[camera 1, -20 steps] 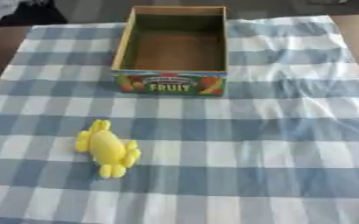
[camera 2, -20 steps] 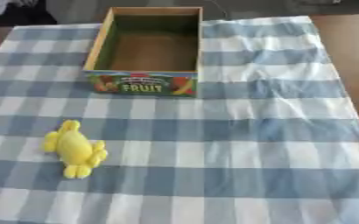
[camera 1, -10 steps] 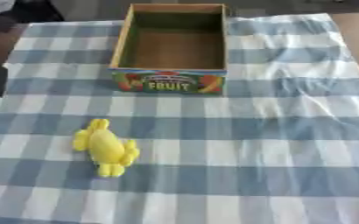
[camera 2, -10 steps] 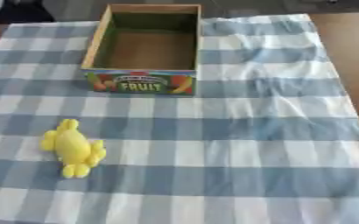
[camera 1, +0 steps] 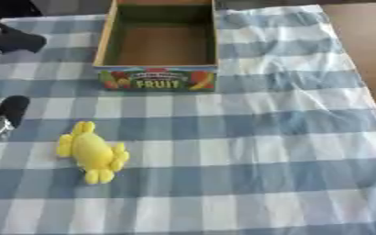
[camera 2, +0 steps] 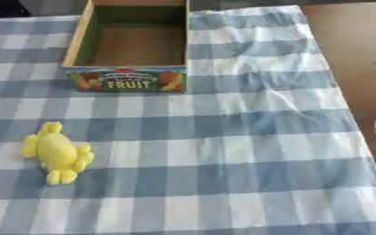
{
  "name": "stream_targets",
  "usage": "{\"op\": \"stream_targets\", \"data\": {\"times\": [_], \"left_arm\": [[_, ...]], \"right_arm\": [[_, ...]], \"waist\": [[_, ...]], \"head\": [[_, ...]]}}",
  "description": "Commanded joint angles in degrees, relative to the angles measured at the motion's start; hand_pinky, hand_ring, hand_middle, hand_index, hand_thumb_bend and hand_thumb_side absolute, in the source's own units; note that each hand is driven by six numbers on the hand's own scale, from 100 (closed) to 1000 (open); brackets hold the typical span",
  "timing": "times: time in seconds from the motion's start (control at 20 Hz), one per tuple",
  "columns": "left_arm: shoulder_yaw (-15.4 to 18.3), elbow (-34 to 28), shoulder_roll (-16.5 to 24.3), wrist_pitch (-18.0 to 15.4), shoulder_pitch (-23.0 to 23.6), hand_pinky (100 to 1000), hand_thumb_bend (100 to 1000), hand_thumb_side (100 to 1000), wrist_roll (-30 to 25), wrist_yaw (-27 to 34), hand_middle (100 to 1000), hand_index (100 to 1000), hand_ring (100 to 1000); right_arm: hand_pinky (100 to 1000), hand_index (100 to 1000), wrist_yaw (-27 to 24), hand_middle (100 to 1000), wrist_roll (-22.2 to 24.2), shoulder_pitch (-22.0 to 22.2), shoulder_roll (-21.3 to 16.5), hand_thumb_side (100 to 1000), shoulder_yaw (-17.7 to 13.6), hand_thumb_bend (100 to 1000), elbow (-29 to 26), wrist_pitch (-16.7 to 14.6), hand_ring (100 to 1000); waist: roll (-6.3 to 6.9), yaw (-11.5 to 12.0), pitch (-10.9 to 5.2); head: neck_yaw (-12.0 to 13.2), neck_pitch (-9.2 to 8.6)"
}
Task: Pick up objects on the table and place them in the box.
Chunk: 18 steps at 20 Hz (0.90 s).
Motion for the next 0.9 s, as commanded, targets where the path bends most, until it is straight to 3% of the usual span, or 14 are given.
{"op": "stream_targets", "data": {"times": [0.05, 0.25, 0.5, 0.9], "left_arm": [[-0.54, -0.74, 0.64, -0.05, -1.42, 846, 257, 919, -5.59, -0.33, 823, 1000, 861], [-1.63, -0.74, -0.32, 1.0, -2.19, 864, 305, 910, -10.55, -0.01, 819, 1000, 882], [-4.73, -0.74, -1.78, 2.96, -3.91, 881, 362, 814, -16.14, 0.85, 817, 1000, 897], [-6.5, -0.74, -4.02, 6.49, -5.09, 894, 332, 708, -22.21, -1.77, 906, 1000, 937]], "right_arm": [[686, 703, -0.34, 443, 0.04, -0.11, -0.81, 473, -0.58, 100, -1.14, 0.31, 511], [687, 703, -0.36, 442, 0.07, -0.07, -0.49, 471, -0.55, 100, -1.14, 0.5, 510], [687, 702, -0.62, 439, 0.24, -0.11, -0.11, 461, -0.39, 100, -1.14, 0.78, 509], [687, 702, -0.87, 437, 0.63, -0.11, 0.51, 456, -0.12, 100, -1.14, 1.03, 507]], "waist": [[-0.11, -0.01, -1.29], [-0.15, 0.0, -1.32], [-0.17, -0.01, -1.47], [-0.27, 0.06, -1.66]], "head": [[0.35, -0.22], [0.64, -0.24], [1.41, -0.66], [1.34, -1.4]]}}
